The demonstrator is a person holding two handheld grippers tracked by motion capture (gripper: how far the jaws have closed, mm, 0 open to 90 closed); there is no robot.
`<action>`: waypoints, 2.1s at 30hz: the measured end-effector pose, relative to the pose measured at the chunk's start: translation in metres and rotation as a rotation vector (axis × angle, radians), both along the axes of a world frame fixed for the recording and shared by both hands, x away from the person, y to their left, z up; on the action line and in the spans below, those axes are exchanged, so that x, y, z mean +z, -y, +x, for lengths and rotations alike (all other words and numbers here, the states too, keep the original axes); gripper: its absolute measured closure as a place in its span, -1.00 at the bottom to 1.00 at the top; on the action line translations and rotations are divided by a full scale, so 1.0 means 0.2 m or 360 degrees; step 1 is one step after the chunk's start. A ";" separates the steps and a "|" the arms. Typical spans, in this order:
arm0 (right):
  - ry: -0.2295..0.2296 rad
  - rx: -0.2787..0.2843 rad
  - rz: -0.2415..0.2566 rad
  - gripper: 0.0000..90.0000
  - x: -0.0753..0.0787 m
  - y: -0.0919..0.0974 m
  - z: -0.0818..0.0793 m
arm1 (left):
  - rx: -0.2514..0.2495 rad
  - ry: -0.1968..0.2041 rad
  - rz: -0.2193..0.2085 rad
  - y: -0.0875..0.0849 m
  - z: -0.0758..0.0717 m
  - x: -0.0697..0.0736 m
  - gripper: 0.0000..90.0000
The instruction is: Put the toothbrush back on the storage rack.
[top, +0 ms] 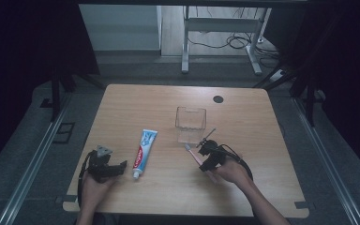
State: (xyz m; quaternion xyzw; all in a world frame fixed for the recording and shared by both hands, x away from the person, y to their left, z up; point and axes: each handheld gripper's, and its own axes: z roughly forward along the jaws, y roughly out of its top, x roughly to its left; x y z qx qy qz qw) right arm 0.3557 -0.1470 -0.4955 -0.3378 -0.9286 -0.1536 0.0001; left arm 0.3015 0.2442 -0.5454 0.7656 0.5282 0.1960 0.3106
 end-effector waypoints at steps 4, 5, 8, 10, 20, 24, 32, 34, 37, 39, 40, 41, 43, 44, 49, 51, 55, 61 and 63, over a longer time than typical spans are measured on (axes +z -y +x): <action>-0.0006 -0.0009 -0.0087 0.57 -0.02 -0.05 0.02 | -0.0002 0.0000 0.0000 0.00 0.00 0.00 -0.71; -0.0008 -0.0002 -0.0107 0.58 -0.03 -0.06 0.04 | -0.0003 0.0000 0.0000 0.00 0.00 0.00 -0.71; -0.0016 -0.0016 -0.0119 0.59 -0.03 -0.07 0.04 | -0.0007 -0.0001 -0.0001 0.00 0.00 0.00 -0.71; -0.0021 -0.0026 -0.0127 0.61 -0.03 -0.08 0.05 | -0.0006 -0.0001 -0.0001 0.00 0.00 0.00 -0.71; -0.0054 -0.0028 -0.0165 0.75 -0.03 -0.08 0.07 | -0.0005 0.0000 0.0000 0.00 0.00 0.00 -0.71; -0.0042 -0.0023 -0.0100 0.86 0.00 -0.07 0.06 | -0.0007 -0.0001 -0.0001 0.00 0.00 0.00 -0.71; -0.0033 0.0002 -0.0122 0.85 0.00 -0.06 0.05 | -0.0006 -0.0001 -0.0001 0.00 0.00 0.00 -0.71; -0.0026 0.0001 -0.0113 0.85 0.00 -0.06 0.06 | -0.0005 0.0000 0.0000 0.00 0.00 0.00 -0.71; -0.0007 0.0003 -0.0099 0.82 0.00 -0.07 0.07 | -0.0006 -0.0001 -0.0001 0.00 0.00 0.00 -0.71; 0.0000 0.0004 -0.0091 0.73 0.01 -0.07 0.08 | -0.0006 -0.0001 -0.0001 0.00 0.00 0.00 -0.71; 0.0003 0.0001 -0.0097 0.70 0.02 -0.07 0.08 | -0.0006 0.0000 -0.0002 0.00 0.00 0.00 -0.71; 0.0003 0.0002 -0.0098 0.69 0.02 -0.08 0.09 | -0.0006 0.0000 -0.0002 0.00 0.00 0.00 -0.71; -0.0010 0.0012 -0.0108 0.66 0.02 -0.08 0.09 | -0.0004 0.0001 -0.0001 0.00 0.00 0.00 -0.71; -0.0012 0.0015 -0.0110 0.65 0.01 -0.09 0.10 | -0.0004 0.0001 -0.0001 0.00 0.00 0.00 -0.71; -0.0034 0.0032 -0.0160 0.66 -0.02 -0.11 0.11 | -0.0006 -0.0001 -0.0001 0.00 0.00 0.00 -0.71; -0.0046 0.0037 -0.0185 0.71 -0.03 -0.12 0.11 | -0.0006 -0.0001 -0.0001 0.00 0.00 0.00 -0.71; -0.0043 0.0054 -0.0220 0.85 -0.03 -0.14 0.11 | -0.0011 -0.0001 -0.0001 0.00 0.00 0.00 -0.71; -0.0028 0.0044 -0.0191 0.86 -0.01 -0.13 0.11 | -0.0009 0.0000 -0.0002 0.00 0.00 0.00 -0.71; -0.0020 0.0049 -0.0180 0.86 0.01 -0.12 0.11 | -0.0010 0.0000 -0.0003 0.00 0.00 0.00 -0.71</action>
